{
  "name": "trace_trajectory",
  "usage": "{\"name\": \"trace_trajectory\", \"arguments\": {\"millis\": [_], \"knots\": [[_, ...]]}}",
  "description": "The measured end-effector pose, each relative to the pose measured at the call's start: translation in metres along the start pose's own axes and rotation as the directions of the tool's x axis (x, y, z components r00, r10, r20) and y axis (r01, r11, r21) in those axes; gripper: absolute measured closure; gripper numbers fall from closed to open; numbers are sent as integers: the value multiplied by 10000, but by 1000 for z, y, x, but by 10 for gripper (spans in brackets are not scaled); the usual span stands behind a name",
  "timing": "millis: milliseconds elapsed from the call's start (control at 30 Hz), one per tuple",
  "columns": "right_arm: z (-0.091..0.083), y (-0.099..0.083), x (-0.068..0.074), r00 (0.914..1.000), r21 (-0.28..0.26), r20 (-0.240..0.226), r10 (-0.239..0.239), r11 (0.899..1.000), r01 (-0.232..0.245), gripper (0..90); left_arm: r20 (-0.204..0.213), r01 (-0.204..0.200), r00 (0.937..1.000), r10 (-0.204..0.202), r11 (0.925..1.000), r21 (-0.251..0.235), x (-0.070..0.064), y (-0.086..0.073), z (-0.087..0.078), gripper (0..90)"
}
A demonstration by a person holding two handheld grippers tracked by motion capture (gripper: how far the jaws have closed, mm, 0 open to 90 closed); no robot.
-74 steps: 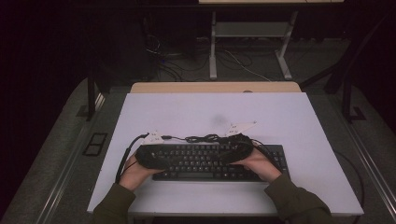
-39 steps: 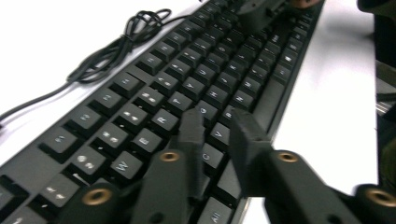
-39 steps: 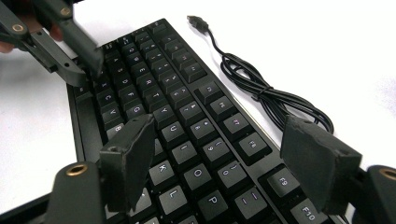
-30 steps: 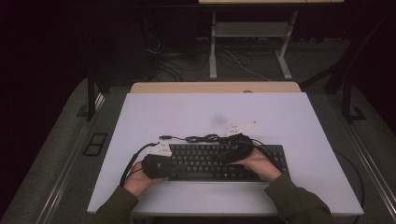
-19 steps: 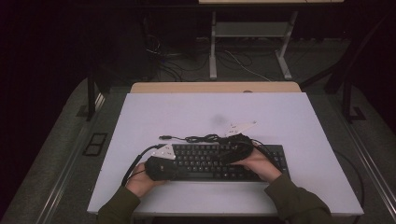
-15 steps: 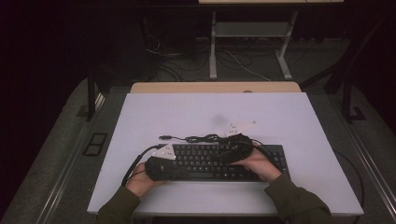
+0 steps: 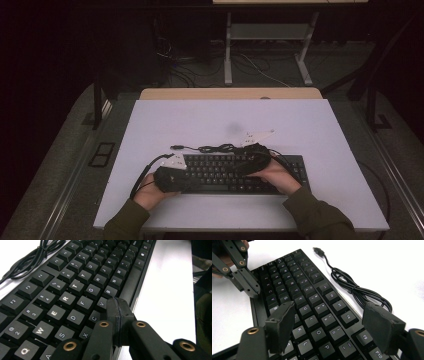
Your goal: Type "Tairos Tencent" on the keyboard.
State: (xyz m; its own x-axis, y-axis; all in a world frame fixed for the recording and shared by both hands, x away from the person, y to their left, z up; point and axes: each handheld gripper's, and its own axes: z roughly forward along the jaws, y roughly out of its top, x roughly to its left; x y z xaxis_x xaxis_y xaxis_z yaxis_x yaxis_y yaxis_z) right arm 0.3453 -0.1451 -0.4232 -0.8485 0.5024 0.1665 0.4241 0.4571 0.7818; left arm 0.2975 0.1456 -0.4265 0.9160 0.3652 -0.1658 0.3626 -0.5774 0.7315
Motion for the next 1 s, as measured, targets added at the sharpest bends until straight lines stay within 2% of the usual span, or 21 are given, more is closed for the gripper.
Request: {"name": "trace_trajectory", "arguments": {"millis": [133,333,433,633,833,1000], "knots": [[0,0,0,10000,0,-4,-11,10000,11,257,-131,125,9998,-128,9996,-247,1,2,-4,891],[0,0,0,10000,16,-11,-11,10000,11,257,-568,389,9975,-421,9976,-569,5,4,-9,789],[-1,0,0,10000,7,-4,33,10000,-33,257,-810,489,9952,-545,9963,-703,8,4,-9,701],[-2,-2,0,10000,68,24,35,10000,-35,273,-1391,840,9855,-974,9915,-995,13,5,-8,478],[-9,-4,0,9999,-61,96,71,10000,-70,367,-1830,1013,9755,-1221,9877,-1193,15,6,-6,313],[-17,-8,1,9999,-98,31,98,9999,-97,532,-2039,1044,9705,-1284,9867,-1242,16,7,-6,251]]}}
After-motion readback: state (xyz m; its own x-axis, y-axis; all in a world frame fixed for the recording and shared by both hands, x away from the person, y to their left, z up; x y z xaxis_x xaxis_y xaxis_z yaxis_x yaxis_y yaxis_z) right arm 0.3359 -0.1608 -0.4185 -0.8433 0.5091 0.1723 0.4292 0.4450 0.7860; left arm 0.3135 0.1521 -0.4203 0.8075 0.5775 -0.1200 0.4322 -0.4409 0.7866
